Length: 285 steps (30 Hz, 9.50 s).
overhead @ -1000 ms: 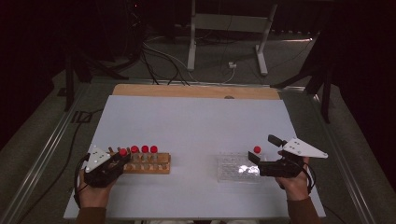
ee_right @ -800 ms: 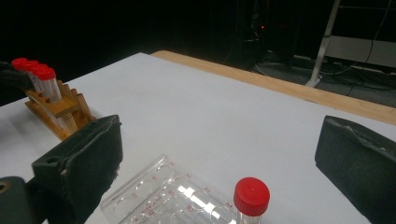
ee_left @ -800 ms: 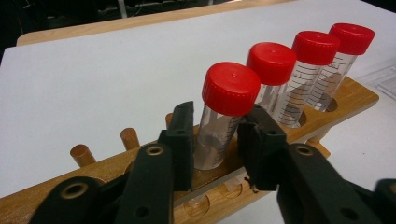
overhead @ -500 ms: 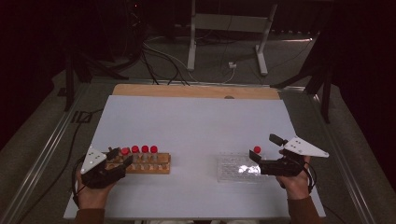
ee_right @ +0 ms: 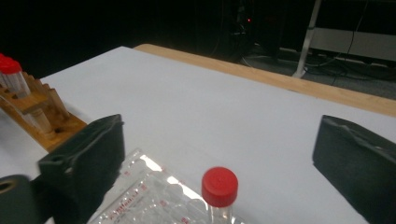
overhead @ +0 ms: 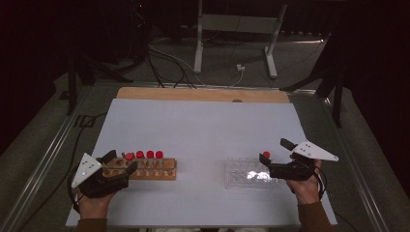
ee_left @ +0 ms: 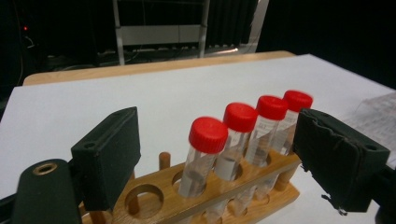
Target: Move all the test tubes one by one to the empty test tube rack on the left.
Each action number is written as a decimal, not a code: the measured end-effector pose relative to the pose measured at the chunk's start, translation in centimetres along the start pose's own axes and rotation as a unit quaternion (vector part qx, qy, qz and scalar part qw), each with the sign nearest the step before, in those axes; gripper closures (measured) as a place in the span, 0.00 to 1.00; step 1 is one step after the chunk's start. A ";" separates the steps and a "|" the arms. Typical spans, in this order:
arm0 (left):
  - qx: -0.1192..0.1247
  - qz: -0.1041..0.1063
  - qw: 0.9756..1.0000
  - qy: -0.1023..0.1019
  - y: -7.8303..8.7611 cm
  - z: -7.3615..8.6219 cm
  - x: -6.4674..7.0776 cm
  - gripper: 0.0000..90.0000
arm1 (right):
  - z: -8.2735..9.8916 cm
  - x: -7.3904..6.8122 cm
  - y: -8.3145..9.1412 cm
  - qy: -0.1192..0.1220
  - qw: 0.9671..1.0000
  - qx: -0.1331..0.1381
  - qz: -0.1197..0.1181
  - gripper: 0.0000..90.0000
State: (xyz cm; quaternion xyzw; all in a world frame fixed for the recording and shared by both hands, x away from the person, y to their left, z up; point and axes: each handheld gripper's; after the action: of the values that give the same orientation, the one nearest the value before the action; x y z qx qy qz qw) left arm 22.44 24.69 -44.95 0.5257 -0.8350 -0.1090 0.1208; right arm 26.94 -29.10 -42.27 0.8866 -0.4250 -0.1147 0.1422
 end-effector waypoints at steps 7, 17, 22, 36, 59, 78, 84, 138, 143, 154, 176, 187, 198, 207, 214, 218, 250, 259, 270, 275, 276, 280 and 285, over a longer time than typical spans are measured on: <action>-0.002 -0.005 1.000 0.003 0.1 -0.2 0.2 0.02 | 1.1 0.5 -0.4 -0.005 1.000 -0.017 0.003 0.08; 0.005 -0.009 1.000 0.005 0.2 -0.3 0.3 0.02 | 2.9 0.7 -1.4 0.002 0.999 -0.046 0.001 0.44; 0.004 -0.011 1.000 0.005 0.3 -0.3 0.4 0.02 | 3.7 0.7 -1.8 0.008 0.998 -0.064 -0.002 0.63; 0.000 -0.009 1.000 0.001 0.2 -0.4 0.6 0.02 | 3.2 0.5 -1.4 0.019 0.997 -0.070 0.001 0.82; -0.001 -0.003 1.000 -0.013 -0.2 -1.5 1.6 0.02 | -0.2 0.2 0.5 0.030 0.999 -0.042 0.002 0.82; -0.005 0.026 0.999 -0.033 -1.7 -2.8 4.0 0.02 | -2.2 -1.5 -0.3 0.034 0.999 -0.026 -0.029 0.82; -0.008 0.033 0.999 -0.040 -2.1 -3.1 4.8 0.02 | -2.4 -2.3 -1.1 0.037 0.998 -0.032 -0.042 0.82; -0.035 0.165 0.981 -0.097 -10.3 -3.3 17.6 0.57 | -4.1 -9.7 -6.1 0.055 0.987 -0.040 -0.149 0.82; -0.033 0.178 0.979 -0.096 -10.5 -3.3 17.9 0.70 | -4.1 -9.8 -6.2 0.056 0.986 -0.040 -0.153 0.82; -0.033 0.190 0.976 -0.099 -10.7 -3.1 18.0 0.84 | -4.0 -9.9 -6.3 0.056 0.985 -0.044 -0.158 0.82; -0.033 0.131 0.989 -0.054 -8.3 -3.1 13.0 0.84 | -3.1 -6.1 -4.1 0.027 0.992 -0.020 -0.120 0.24; -0.022 0.104 0.993 -0.043 -5.5 -3.2 9.9 0.84 | -1.4 -3.4 -3.3 0.007 0.997 -0.031 -0.067 0.03; -0.008 0.093 0.995 -0.035 -3.2 -3.3 7.5 0.84 | -0.5 -1.7 -2.0 -0.005 0.999 -0.027 -0.042 0.00; -0.010 0.078 0.996 -0.033 -1.4 -2.9 5.3 0.84 | -0.5 -1.0 -1.4 -0.006 0.999 -0.027 -0.036 0.00; -0.010 0.062 0.998 -0.025 -0.1 -2.5 3.6 0.84 | -0.4 -0.8 -1.2 -0.006 0.999 -0.026 -0.033 0.00; -0.008 0.049 0.999 -0.014 0.6 -2.4 2.5 0.84 | -0.5 -0.8 -1.1 -0.007 0.999 -0.025 -0.032 0.00; 0.000 -0.052 0.999 -0.012 1.3 -0.4 -1.8 0.84 | 0.0 -0.6 -0.7 -0.012 0.999 -0.019 -0.029 0.00; -0.021 -0.060 0.998 -0.012 0.9 0.7 -2.3 0.84 | 0.3 -0.5 -0.7 -0.014 0.999 -0.021 -0.030 0.00; -0.062 -0.058 0.996 -0.017 0.2 1.8 -2.1 0.83 | 0.6 -0.5 -0.6 -0.012 0.999 -0.023 -0.034 0.00; -0.073 -0.060 0.995 -0.016 0.1 2.1 -2.2 0.83 | 0.6 -0.5 -0.6 -0.013 0.999 -0.023 -0.033 0.00; -0.073 -0.060 0.995 -0.016 0.1 2.1 -2.2 0.83 | 0.6 -0.5 -0.6 -0.013 0.999 -0.023 -0.033 0.00; -0.074 -0.058 0.995 -0.017 0.1 2.1 -2.1 0.82 | 0.6 -0.5 -0.6 -0.012 0.999 -0.023 -0.034 0.00; -0.075 -0.054 0.996 -0.016 0.0 2.2 -2.0 0.80 | 0.6 -0.5 -0.6 -0.012 0.999 -0.021 -0.034 0.00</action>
State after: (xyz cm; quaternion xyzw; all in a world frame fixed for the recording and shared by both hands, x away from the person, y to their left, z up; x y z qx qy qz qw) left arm 22.59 26.68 -47.15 0.5579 -0.7966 -0.1860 0.1398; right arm 26.89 -28.38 -42.99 0.8957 -0.3939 -0.1393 0.1520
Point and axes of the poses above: each handheld gripper's, and its own axes: y roughly backward along the jaws, z roughly out of its underside, x roughly to its right, and after that the axes turned 3 degrees about -z, right-handed
